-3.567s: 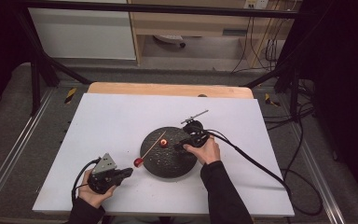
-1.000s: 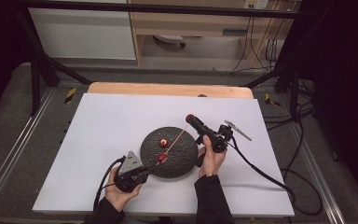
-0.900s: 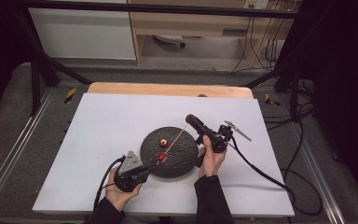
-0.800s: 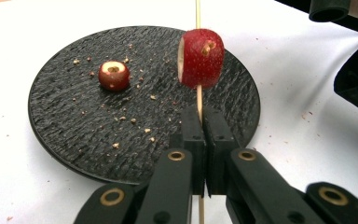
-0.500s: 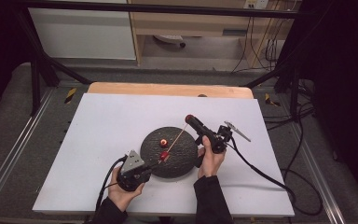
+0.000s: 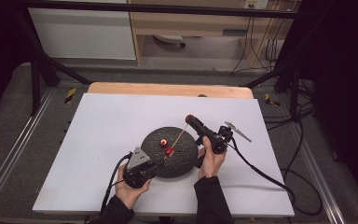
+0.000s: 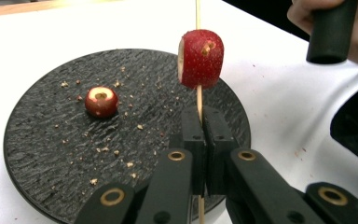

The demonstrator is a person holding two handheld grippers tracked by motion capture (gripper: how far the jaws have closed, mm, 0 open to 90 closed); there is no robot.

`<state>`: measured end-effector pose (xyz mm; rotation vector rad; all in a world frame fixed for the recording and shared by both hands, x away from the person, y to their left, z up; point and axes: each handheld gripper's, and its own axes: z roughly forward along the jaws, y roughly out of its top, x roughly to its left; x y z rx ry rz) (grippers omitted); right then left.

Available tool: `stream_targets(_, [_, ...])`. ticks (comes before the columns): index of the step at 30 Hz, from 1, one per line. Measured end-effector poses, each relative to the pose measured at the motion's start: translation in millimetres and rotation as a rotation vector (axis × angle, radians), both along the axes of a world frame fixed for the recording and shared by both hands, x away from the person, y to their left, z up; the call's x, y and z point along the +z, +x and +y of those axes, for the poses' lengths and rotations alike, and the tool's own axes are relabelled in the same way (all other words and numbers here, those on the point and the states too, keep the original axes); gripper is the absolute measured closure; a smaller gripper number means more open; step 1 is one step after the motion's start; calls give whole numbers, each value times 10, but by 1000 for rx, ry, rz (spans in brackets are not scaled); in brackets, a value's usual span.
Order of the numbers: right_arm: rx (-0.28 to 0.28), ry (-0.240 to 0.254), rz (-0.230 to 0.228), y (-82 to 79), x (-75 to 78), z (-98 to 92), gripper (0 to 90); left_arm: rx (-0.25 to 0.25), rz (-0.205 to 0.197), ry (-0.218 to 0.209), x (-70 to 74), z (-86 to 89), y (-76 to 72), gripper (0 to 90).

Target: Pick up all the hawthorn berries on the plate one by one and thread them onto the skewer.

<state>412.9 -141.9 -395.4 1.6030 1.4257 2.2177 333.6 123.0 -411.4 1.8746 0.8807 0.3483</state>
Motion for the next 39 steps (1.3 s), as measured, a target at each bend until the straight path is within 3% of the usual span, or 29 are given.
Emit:
stream_targets(11, [-2, -8, -8, -24, -1, -53, 640, -6, 1, -7, -12, -53, 31, 883])
stream_targets(21, [14, -22, 5, -5, -6, -86, 642, -22, -16, 20, -10, -122, 29, 885])
stream_targets(31, [25, -32, 4, -22, 3, -92, 645, -9, -24, 5, -8, -149, 44, 885])
stream_targets(39, [60, -56, 16, -42, -32, -62, 647, -11, -21, 10, 23, -173, 110, 886])
